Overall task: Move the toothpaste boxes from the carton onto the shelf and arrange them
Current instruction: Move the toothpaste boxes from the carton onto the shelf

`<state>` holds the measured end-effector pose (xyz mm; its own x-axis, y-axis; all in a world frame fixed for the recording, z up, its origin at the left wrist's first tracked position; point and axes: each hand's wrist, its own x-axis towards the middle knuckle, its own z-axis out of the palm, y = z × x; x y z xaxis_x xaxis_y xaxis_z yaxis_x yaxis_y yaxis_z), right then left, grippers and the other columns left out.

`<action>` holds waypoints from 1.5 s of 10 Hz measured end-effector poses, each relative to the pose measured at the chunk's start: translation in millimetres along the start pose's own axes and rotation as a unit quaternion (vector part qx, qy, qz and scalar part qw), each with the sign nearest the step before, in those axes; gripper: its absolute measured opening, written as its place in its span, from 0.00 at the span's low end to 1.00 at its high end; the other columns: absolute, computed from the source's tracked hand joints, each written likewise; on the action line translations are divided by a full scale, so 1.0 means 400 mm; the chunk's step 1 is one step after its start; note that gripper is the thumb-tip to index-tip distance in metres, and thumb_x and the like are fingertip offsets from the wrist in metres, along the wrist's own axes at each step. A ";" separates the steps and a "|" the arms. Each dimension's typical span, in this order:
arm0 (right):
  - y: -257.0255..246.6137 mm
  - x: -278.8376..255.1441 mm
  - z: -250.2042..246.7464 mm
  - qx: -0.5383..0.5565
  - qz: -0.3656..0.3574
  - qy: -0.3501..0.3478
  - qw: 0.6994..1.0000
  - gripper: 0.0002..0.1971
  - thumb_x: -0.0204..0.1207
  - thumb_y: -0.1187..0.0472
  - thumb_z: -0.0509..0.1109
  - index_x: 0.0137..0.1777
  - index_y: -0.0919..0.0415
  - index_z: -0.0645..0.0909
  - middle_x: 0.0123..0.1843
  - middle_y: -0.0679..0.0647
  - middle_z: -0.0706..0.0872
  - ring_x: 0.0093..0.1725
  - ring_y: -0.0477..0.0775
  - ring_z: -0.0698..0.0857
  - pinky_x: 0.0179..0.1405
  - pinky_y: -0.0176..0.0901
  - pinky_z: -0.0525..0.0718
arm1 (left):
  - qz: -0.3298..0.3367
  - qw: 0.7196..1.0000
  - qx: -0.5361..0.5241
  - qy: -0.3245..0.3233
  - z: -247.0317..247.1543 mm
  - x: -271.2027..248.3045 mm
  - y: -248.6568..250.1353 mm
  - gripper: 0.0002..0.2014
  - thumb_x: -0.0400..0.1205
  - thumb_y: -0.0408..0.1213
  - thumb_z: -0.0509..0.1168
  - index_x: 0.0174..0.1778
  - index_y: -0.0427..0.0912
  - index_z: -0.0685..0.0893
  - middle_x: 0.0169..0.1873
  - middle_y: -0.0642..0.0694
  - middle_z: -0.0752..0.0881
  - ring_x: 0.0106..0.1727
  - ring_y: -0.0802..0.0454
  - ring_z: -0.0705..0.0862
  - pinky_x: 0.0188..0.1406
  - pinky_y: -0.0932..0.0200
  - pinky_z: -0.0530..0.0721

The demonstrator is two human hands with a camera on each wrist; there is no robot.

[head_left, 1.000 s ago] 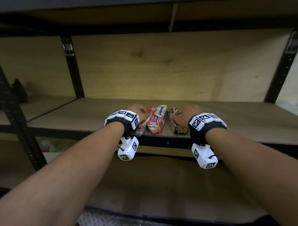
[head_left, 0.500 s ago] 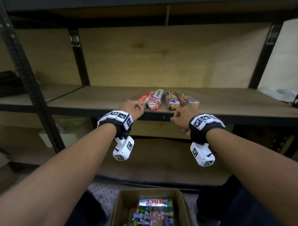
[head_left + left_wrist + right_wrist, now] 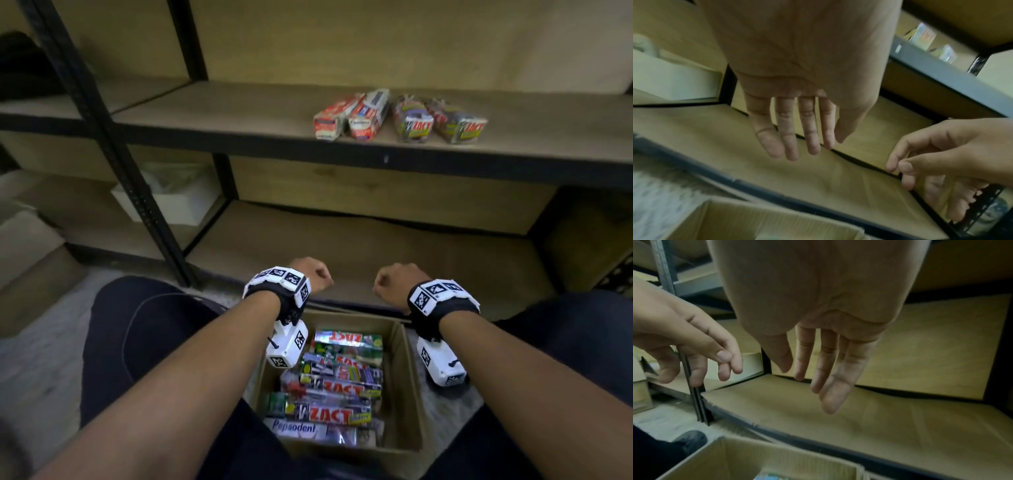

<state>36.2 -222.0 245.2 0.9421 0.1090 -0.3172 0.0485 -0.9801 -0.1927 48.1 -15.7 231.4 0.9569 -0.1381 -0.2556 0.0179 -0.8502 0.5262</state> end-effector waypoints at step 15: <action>0.097 0.294 0.551 -0.023 -0.007 -0.126 0.992 0.11 0.80 0.60 0.67 0.59 0.54 0.71 0.51 0.57 0.88 0.47 0.63 0.89 0.46 0.55 0.89 | -0.156 0.966 -0.112 -0.174 0.457 0.079 -0.417 0.31 0.58 0.52 0.86 0.57 0.60 0.85 0.60 0.52 0.68 0.63 0.52 0.73 0.57 0.64 0.73</action>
<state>75.6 -210.7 -4.1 0.8283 0.1552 -0.5383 0.0812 -0.9840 -0.1587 22.5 28.9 -12.9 0.7399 -0.0880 -0.6669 0.3897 -0.7520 0.5316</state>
